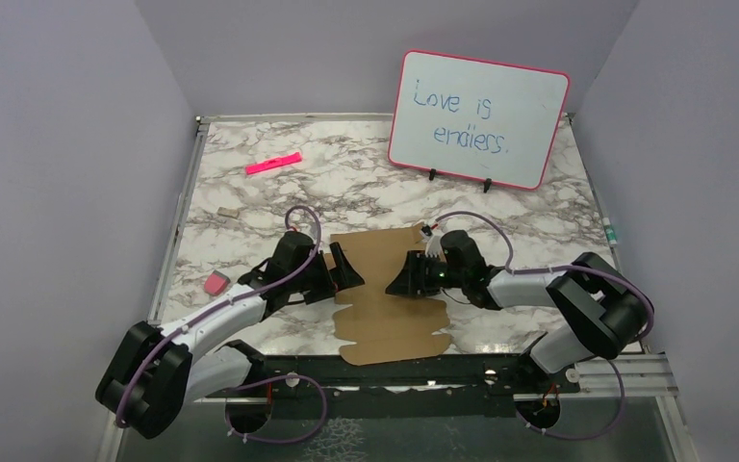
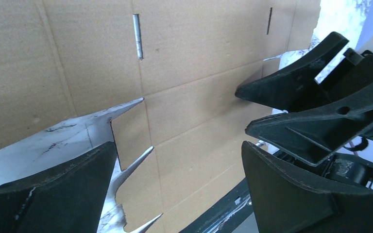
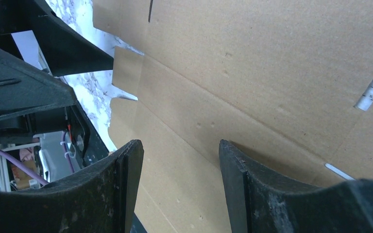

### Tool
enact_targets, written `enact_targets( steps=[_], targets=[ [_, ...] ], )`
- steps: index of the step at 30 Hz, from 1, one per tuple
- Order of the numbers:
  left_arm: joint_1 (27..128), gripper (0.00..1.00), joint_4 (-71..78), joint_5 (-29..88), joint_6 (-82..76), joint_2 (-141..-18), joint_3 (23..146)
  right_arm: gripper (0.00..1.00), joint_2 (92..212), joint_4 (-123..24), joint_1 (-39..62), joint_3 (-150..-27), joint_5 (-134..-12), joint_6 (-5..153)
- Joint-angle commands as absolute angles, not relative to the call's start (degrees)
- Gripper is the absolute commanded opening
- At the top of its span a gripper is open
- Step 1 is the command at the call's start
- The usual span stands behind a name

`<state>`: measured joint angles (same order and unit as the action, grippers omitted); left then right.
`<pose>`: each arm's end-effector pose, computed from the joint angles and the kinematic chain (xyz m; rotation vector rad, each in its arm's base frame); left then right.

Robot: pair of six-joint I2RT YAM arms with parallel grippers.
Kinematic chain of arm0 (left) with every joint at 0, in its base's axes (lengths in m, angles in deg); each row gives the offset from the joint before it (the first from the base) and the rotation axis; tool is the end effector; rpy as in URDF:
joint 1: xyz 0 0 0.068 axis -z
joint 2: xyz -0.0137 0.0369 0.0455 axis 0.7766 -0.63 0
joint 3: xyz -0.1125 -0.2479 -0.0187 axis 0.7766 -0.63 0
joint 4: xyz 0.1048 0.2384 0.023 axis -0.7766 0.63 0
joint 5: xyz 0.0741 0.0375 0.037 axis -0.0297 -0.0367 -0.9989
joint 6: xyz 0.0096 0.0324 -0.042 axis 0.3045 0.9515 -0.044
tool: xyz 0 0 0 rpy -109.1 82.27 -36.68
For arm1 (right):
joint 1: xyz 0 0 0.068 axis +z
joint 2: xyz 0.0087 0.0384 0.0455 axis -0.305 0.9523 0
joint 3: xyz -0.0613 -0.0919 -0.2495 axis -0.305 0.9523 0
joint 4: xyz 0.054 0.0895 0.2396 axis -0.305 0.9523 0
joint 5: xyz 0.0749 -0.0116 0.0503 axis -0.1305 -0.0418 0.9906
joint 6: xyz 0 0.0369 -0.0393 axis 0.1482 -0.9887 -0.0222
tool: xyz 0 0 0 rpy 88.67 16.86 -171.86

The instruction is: Fold the paper box

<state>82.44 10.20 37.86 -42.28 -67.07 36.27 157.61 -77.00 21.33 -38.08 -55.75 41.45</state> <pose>0.1703 -0.1162 0.1653 -0.2645 2.5259 -0.9898 0.1939 0.1768 0.1301 -0.2681 2.3799 1.1969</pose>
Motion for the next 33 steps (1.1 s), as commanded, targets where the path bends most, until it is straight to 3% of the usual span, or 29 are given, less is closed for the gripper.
enact_targets(
  steps=[1, 24, 33],
  targets=[
    [83.29, 0.99, 7.05, 41.28, -44.56, -64.75, 37.4, 0.64, 159.86, -76.61, 22.34, -38.51, -58.97, 41.1],
    [91.86, 0.99, 2.72, 36.4, -45.94, -73.24, 40.87, 0.64, 161.3, -76.38, 23.37, -39.23, -61.61, 41.18],
    [91.96, 0.99, 10.69, 31.68, -39.97, -70.25, 45.83, 0.67, 152.29, -66.96, 23.37, -42.68, -63.56, 43.98]
  ],
)
